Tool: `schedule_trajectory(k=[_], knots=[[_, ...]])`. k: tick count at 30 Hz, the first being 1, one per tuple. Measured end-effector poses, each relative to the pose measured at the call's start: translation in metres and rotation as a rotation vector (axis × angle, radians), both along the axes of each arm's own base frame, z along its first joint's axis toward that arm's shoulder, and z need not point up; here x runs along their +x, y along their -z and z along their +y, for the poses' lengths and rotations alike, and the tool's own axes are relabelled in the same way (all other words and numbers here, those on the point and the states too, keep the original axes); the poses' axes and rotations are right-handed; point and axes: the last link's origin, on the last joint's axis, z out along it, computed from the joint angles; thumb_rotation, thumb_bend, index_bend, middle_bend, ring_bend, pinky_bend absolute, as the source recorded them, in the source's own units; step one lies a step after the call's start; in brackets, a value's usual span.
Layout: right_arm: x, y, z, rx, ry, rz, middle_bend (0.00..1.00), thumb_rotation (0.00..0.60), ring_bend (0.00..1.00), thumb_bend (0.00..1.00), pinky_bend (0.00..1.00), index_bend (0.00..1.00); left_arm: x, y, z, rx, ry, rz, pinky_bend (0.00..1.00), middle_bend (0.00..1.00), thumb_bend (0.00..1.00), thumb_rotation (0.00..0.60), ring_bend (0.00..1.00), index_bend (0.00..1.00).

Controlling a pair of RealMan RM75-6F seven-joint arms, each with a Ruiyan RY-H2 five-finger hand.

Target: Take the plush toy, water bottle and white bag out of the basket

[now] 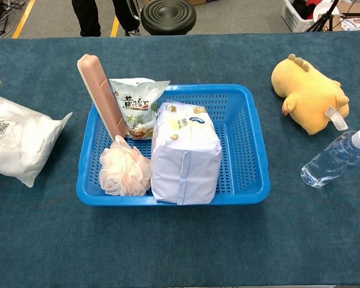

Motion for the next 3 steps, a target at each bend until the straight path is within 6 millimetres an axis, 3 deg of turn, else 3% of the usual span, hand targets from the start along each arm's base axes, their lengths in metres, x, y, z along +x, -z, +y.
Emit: schedule_trajectory(k=[3], knots=[[-0.0026, -0.0004, 0.0000, 0.002, 0.007, -0.010, 0.23, 0.600, 0.17, 0.00, 0.35, 0.13, -0.0010, 0.0031, 0.0004, -0.007, -0.003, 0.004, 0.36, 0.25, 0.09, 0.600, 0.15, 0.35]])
